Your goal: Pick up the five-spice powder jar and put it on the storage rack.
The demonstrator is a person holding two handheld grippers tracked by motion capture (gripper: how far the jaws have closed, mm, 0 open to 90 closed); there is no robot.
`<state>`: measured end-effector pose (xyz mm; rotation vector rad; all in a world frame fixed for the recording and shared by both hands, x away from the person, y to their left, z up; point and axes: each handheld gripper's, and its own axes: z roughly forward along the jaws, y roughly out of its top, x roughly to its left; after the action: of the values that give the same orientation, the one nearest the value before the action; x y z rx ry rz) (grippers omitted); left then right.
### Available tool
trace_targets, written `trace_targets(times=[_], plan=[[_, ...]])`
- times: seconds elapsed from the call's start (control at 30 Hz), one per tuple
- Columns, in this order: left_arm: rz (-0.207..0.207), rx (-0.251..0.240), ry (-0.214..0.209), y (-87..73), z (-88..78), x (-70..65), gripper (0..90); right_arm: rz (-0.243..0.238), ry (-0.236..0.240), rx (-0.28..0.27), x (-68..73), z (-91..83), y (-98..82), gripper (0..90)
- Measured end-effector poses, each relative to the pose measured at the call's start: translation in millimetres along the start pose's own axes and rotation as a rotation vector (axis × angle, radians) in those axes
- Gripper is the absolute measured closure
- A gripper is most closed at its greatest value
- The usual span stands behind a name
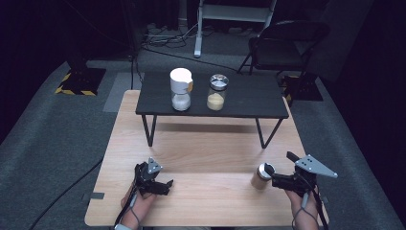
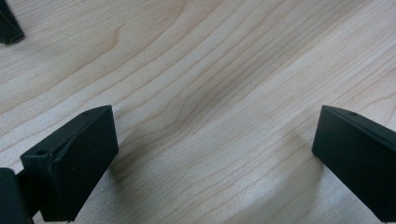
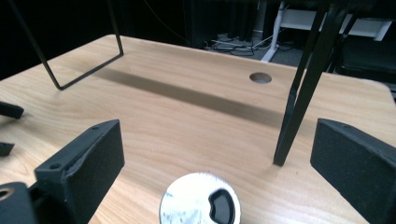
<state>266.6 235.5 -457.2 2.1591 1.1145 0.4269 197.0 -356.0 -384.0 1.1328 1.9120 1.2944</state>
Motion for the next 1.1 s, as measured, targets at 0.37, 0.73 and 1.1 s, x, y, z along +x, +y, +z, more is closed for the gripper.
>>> trace_targets(times=[0.37, 0.73, 1.1], plan=[[0.001, 0.000, 0.001, 0.0, -0.1, -0.2, 0.3, -0.008, -0.016, 0.059, 3.4, 13.5, -31.8, 2.7], [0.001, 0.000, 0.001, 0.0, -0.1, -0.2, 0.3, -0.028, -0.013, 0.116, 8.4, 26.3, -52.6, 3.5], [0.001, 0.000, 0.001, -0.1, -0.1, -0.2, 0.3, -0.032, -0.018, 0.171, 11.0, 38.5, -71.6, 6.2]])
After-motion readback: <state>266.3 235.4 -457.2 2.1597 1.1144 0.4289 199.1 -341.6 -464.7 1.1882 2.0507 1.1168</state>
